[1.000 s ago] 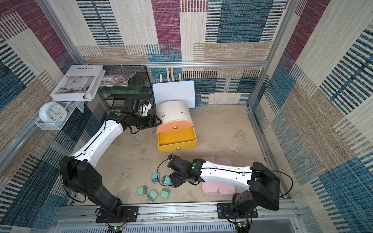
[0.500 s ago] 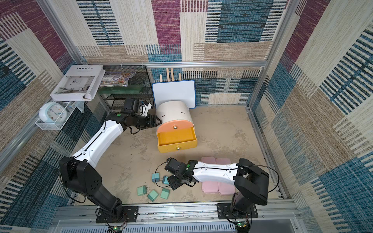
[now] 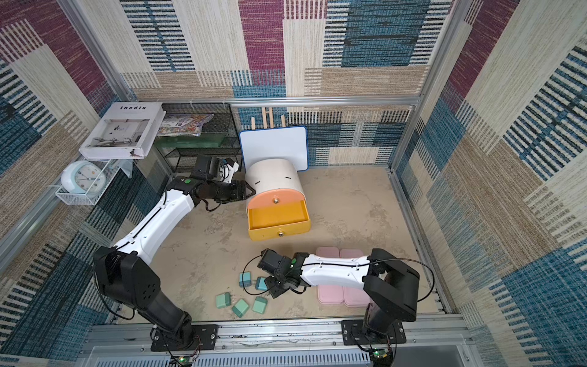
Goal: Place the plugs into the drawer by color
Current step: Pick up the plug from the center of the board, then place the plug in the drawer.
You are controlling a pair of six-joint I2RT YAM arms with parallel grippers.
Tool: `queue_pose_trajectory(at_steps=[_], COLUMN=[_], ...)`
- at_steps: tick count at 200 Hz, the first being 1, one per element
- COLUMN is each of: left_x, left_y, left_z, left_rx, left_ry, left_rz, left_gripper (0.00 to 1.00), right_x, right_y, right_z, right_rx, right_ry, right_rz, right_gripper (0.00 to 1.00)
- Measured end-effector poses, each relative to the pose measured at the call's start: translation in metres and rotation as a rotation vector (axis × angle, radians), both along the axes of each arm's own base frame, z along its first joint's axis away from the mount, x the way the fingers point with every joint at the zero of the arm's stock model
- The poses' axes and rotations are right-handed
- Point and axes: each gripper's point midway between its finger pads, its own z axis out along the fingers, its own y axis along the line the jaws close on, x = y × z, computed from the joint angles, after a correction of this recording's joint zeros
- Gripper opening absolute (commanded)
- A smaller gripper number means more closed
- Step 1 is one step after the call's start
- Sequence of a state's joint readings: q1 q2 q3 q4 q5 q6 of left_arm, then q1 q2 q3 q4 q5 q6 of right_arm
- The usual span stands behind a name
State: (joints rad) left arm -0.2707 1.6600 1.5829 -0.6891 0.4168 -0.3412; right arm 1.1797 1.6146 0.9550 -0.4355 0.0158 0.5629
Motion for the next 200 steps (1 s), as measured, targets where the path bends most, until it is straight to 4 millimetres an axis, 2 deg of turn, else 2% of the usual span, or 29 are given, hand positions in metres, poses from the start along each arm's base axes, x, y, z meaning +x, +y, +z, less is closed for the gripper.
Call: queue_pose_trajectory(at_steps=[46,59,81,98,159,180,200], left_x=[0.000,0.000,0.001,0.001,0.002,0.002,0.002], left_y=[0.000,0.000,-0.001,-0.002,-0.006,-0.007,-0.007], left_z=[0.000,0.000,0.002,0.004,0.005,0.005,0.004], left_rx=[-0.005,-0.005,-0.007,-0.010,-0.015,-0.015,-0.016], left_ry=[0.006,0.006,0.004,-0.001,0.000,0.000,0.001], left_rz=[0.007,0.007,0.008,0.005,0.001,0.000,-0.001], left_gripper=[0.74,0.75,0.75,0.75,0.75,0.75,0.75], right_x=[0.002,0.006,0.019,0.037,0.122,0.149,0.168], right_y=[-0.003,-0.003,-0.001,-0.008,-0.057,-0.075,-0.088], right_z=[0.004,0.016,0.049,0.079,0.192,0.210,0.209], right_rx=[-0.019,-0.015,0.015,0.039,0.111,0.096,0.064], right_ry=[-0.010,-0.028,-0.090,-0.143,-0.368,-0.424,-0.437], right_rz=[-0.012,-0.019,-0.052,-0.102,-0.317,-0.380,-0.413], right_gripper=[0.47,0.47,0.46,0.46,0.46,0.46,0.45])
